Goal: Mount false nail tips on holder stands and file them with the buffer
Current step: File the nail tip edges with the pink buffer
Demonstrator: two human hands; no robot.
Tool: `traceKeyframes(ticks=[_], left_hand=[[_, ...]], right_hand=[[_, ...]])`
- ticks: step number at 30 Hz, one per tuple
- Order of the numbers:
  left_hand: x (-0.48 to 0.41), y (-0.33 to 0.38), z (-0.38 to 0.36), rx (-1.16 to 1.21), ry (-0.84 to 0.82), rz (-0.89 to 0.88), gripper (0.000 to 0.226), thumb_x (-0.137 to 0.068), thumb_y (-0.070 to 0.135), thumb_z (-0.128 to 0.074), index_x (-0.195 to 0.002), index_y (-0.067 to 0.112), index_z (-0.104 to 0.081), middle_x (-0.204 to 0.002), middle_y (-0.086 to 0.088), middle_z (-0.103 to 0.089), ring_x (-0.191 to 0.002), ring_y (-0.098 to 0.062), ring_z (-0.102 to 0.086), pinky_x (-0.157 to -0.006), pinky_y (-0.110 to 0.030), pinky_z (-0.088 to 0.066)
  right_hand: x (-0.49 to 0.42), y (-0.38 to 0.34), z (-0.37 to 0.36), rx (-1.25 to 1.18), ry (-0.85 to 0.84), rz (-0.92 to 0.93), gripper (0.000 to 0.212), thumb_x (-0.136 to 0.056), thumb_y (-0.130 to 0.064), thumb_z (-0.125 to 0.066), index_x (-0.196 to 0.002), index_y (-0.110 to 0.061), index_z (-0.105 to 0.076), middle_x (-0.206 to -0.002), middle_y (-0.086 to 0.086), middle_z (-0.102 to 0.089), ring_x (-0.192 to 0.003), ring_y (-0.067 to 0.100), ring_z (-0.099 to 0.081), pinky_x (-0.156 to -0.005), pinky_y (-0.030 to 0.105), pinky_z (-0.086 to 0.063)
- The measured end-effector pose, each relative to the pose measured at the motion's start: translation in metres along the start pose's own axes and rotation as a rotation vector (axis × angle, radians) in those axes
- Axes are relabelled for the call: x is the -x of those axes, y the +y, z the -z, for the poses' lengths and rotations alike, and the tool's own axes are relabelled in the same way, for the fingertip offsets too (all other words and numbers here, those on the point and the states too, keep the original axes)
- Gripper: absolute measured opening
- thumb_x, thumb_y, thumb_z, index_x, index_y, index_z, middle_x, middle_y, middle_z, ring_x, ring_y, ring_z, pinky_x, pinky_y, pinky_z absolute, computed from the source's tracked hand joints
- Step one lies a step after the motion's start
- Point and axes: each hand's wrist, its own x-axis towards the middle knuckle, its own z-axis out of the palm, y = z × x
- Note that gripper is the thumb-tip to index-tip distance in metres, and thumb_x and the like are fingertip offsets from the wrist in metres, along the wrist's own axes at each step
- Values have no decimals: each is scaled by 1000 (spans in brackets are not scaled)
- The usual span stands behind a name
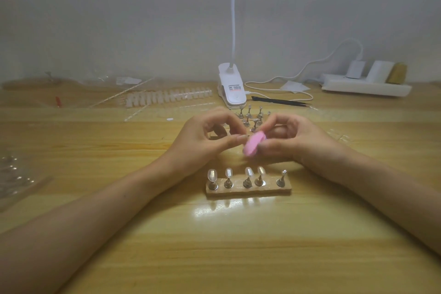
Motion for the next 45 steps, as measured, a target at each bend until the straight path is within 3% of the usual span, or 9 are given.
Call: traceKeyframes(ticks=[5, 9, 13, 23, 27, 30, 34, 43, 45], left_hand=[[0, 1, -1, -16, -12, -4, 5, -82, 10, -76, -82, 12, -71, -85, 5, -65, -74, 0, -56, -71, -16, -45], [0, 2, 0, -14, 16, -16, 11, -83, 7, -75, -81, 16, -69, -83, 9, -64, -74, 1, -57, -70, -14, -44], [0, 2, 0, -11, 12, -11, 14, -83, 8, -75, -80, 20, -68, -83, 11, -63, -74, 2, -56, -68, -10, -40], [1, 5, -1, -25, 20, -15, 14, -83, 5, -75, -80, 17, -68, -85, 6, -62, -75, 1, -55, -67, -10, -40], [0, 5, -1, -19, 20, -17, 12, -83, 6, -75, -80, 15, -68, -85, 6, -62, -73, 1, -54, -66, -10, -40], [1, 5, -1, -37, 25, -34, 14, -82, 4, -75, -79, 15, -67, -83, 7, -61, -73, 2, -55, -64, -8, -38], [1, 4, -1, -29, 29, -24, 13, -82, 7, -76, -79, 17, -68, -84, 6, -62, -72, 1, -55, -63, -8, -38], [0, 4, -1, -43, 28, -31, 10, -83, 6, -75, -80, 13, -68, -85, 2, -63, -73, 0, -56, -66, -10, -41], [1, 4, -2, -52, 9, -36, 8, -83, 6, -75, -81, 11, -69, -84, 3, -62, -72, 1, -55, -65, -8, -39]], right_hand=[[0, 1, -1, -34, 66, 36, 28, -73, -12, -76, -95, -8, -60, -98, 18, -76, -86, 27, -75, -74, 34, -62], [1, 0, -2, 65, -71, 0, 26, -74, -11, -78, -94, -10, -61, -103, 19, -76, -90, 30, -75, -74, 33, -62], [-1, 1, 0, -23, 64, 29, 33, -70, -14, -78, -96, -8, -59, -99, 18, -76, -86, 26, -76, -75, 33, -62], [0, 0, -4, 61, -59, 9, 28, -71, -15, -78, -93, -11, -60, -101, 19, -76, -93, 33, -74, -79, 36, -62], [-2, 1, -1, -14, 49, 19, 30, -71, -14, -77, -95, -9, -59, -99, 19, -76, -91, 30, -75, -79, 37, -62], [0, 1, -4, 45, -53, 9, 26, -73, -13, -79, -91, -11, -60, -101, 20, -76, -93, 33, -75, -74, 33, -62], [-3, 2, 0, -68, 97, 40, 29, -72, -14, -76, -95, -8, -59, -98, 19, -76, -91, 28, -75, -74, 29, -61], [1, 0, -3, 60, -99, 10, 20, -76, -14, -78, -89, -16, -64, -100, 19, -76, -91, 30, -75, -76, 32, -62], [0, 0, -3, 24, -9, 25, 24, -74, -15, -77, -93, -13, -62, -100, 17, -76, -91, 28, -75, -77, 31, -61]])
